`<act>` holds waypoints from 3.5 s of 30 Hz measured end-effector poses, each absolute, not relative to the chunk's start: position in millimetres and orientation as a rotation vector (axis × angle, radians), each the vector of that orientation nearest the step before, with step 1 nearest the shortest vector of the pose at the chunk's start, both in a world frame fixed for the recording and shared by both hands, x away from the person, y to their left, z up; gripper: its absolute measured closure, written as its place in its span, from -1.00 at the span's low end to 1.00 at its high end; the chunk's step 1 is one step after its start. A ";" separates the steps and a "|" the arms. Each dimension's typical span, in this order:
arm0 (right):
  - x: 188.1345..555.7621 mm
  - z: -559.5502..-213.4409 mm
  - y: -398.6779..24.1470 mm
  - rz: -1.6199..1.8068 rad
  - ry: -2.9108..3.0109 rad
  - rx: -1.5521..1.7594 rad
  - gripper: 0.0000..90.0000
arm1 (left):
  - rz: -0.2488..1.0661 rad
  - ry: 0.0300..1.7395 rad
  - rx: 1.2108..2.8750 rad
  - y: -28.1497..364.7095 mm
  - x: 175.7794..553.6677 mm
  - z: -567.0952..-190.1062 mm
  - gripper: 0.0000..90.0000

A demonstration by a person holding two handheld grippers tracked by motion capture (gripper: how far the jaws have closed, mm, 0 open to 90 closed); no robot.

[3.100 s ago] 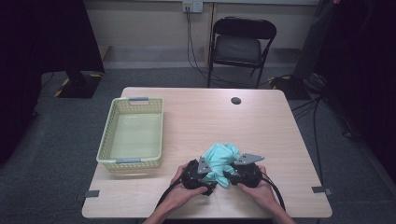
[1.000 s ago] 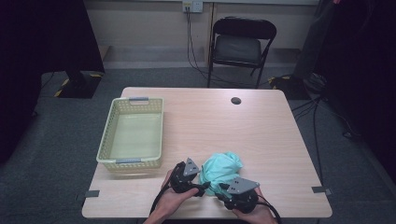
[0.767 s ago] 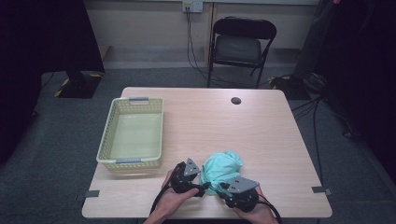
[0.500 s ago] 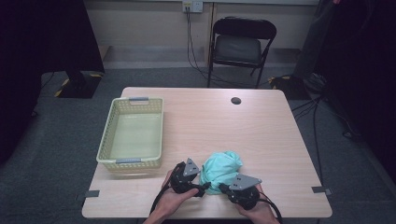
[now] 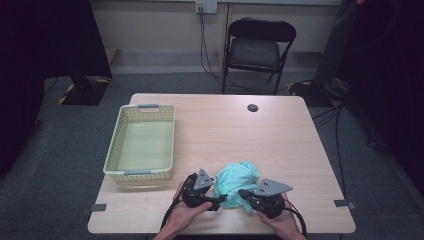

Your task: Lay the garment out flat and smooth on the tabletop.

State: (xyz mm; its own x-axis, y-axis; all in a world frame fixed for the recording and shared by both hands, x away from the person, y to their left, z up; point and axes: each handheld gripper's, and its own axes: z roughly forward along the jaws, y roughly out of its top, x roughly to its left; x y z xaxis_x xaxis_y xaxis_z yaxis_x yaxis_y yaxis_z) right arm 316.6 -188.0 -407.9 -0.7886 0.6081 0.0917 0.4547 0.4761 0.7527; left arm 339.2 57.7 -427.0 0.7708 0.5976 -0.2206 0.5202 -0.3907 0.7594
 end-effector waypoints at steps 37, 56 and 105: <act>353.8 -423.7 -232.4 1.102 2.407 1.149 1.00 | 0.142 0.754 2.118 37.3 346.4 -427.6 -0.27; 341.4 -431.0 -211.8 1.131 2.560 1.043 0.70 | 0.106 0.671 2.187 31.9 344.0 -436.0 0.02; 317.1 -401.7 -245.2 1.421 2.348 1.121 0.90 | 0.107 0.699 2.081 38.4 340.0 -427.3 -0.39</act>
